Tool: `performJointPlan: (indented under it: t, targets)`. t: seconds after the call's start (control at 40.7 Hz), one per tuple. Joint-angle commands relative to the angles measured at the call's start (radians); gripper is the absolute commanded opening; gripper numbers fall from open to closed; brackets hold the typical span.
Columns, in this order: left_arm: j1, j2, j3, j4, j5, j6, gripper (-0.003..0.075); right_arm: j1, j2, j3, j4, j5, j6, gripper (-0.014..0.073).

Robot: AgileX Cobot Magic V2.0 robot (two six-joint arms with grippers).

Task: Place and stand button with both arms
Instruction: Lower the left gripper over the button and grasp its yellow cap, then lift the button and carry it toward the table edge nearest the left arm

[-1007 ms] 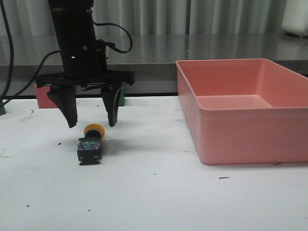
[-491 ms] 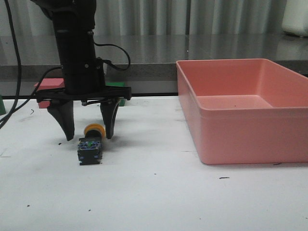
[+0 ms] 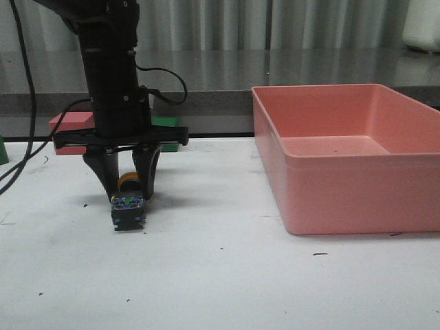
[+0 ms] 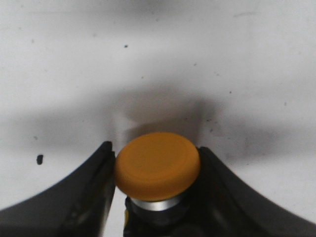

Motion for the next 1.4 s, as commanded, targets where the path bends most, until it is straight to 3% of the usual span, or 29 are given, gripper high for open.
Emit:
performJointPlan:
  t: [0.0,0.295,0.761,1.056,1.375]
  targets:
    - [0.002,-0.075,-0.038,-0.008,0.049,0.033,0.0196,-0.003,0.005,-0.025,-0.006,-0.081,-0.01,0.048]
    - [0.002,-0.22,0.007,0.118,0.022,0.077,0.0196,-0.003,0.005,-0.025,-0.006,-0.081,-0.01,0.048]
    - [0.14,-0.64,0.468,0.022,-0.278,0.388,0.0188,-0.003,0.005,-0.025,-0.006,-0.081,-0.01,0.048]
    - [0.171,-0.944,0.899,0.019,-0.769,0.465,0.0188,-0.003,0.005,-0.025,-0.006,-0.081,-0.01,0.048]
    - [0.169,-1.133,1.345,0.011,-1.513,0.465,0.0188,-0.003,0.005,-0.025,-0.006,-0.081,-0.01,0.048]
